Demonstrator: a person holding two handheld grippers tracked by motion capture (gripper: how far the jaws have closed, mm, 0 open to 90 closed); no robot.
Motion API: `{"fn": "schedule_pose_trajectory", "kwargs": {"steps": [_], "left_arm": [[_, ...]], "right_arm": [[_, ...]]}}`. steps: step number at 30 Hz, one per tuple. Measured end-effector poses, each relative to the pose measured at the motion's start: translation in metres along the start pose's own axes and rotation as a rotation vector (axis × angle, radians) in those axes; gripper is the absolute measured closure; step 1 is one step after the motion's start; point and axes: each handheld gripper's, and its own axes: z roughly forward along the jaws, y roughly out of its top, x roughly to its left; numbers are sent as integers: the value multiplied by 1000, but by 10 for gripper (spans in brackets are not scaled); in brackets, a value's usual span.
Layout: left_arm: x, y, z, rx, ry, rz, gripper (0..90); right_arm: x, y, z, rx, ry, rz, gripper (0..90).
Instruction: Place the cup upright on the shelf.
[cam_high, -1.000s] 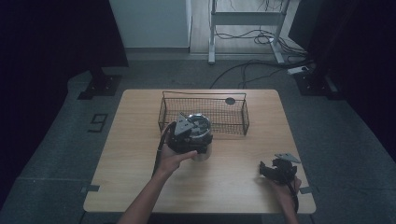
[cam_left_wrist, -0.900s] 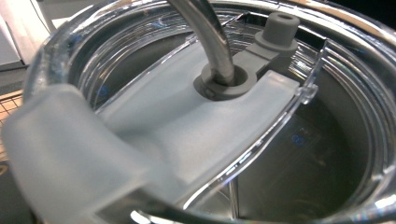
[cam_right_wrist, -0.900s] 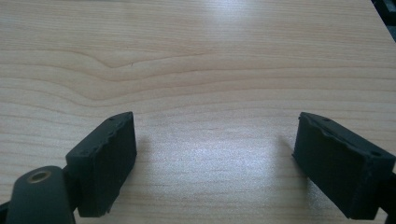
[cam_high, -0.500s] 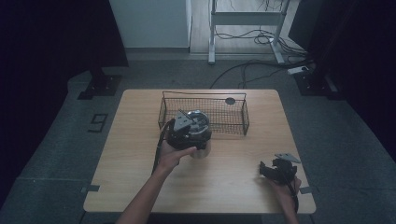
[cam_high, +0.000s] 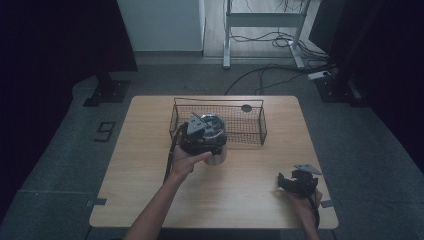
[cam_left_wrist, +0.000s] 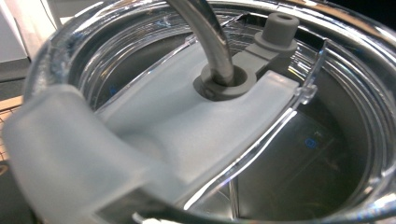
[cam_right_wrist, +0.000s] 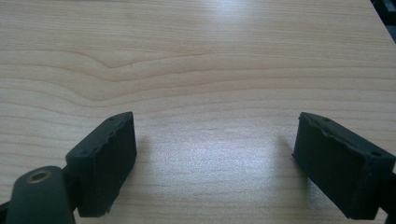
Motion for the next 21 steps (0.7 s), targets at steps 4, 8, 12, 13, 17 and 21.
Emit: {"fn": "schedule_pose_trajectory", "kwargs": {"steps": [4,8,12,13,17,21], "left_arm": [[0,3,1,-2,2,-4,38],[0,7,3,-3,3,2,38],[1,11,4,-8,7,-3,38],[1,12,5,-9,7,-4,38],[4,15,7,-12,7,-6,39],[6,17,9,-12,13,-1,38]], "right_arm": [[0,0,0,0,-1,2,128],[0,0,0,0,-1,2,128],[0,0,0,0,-3,2,128],[0,0,0,0,-4,3,128],[0,0,0,-1,-6,3,128],[0,0,0,-3,-7,5,128]]}}
